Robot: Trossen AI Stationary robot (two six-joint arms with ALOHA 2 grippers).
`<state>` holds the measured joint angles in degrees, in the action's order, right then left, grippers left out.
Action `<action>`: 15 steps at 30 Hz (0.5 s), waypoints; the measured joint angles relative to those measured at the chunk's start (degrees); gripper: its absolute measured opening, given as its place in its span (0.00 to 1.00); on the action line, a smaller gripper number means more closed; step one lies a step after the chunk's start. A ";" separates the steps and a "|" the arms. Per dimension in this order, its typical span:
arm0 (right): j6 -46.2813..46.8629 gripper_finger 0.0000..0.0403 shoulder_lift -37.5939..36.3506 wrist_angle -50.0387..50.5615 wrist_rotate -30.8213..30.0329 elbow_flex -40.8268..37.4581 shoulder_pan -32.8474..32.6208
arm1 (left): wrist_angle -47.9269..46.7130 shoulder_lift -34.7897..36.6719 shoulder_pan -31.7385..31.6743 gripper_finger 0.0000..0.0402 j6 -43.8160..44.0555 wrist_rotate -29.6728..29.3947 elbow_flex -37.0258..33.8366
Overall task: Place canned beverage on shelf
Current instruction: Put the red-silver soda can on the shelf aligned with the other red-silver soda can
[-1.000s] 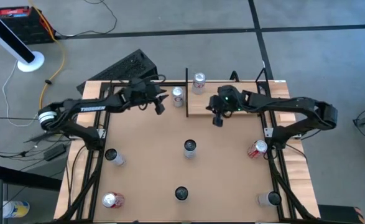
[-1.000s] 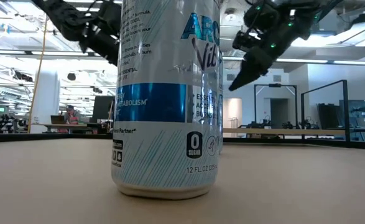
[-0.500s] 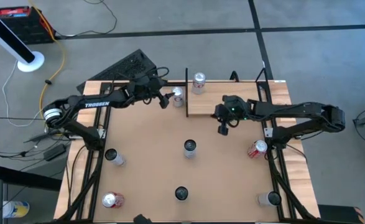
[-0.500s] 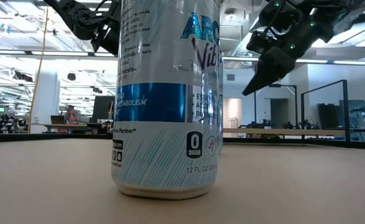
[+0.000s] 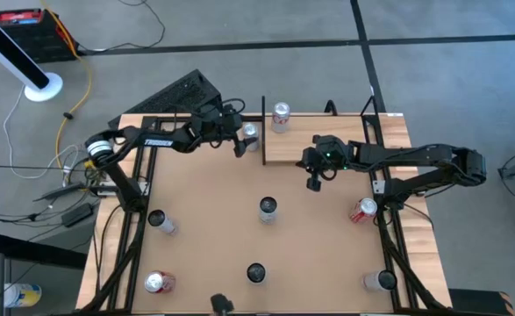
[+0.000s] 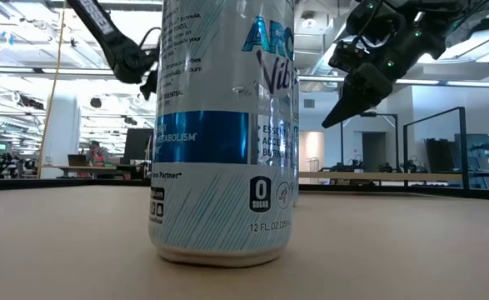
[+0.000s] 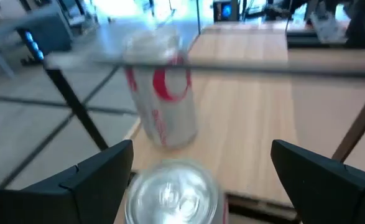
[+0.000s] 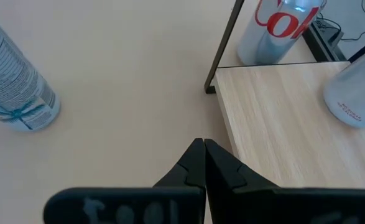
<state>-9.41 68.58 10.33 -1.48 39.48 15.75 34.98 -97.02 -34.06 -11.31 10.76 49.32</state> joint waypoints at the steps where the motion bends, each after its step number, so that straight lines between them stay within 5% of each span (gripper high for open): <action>1: -0.11 0.05 0.00 0.06 0.00 0.00 -0.03 | 0.48 -0.85 -0.37 0.91 0.45 0.07 0.00; 15: -1.63 0.06 0.02 -0.07 0.04 0.00 0.08 | 0.17 -3.53 -1.56 0.91 4.10 -2.52 -0.01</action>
<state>-11.05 68.60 10.26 -1.43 39.48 15.84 35.16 -100.55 -35.62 -7.21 8.23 49.32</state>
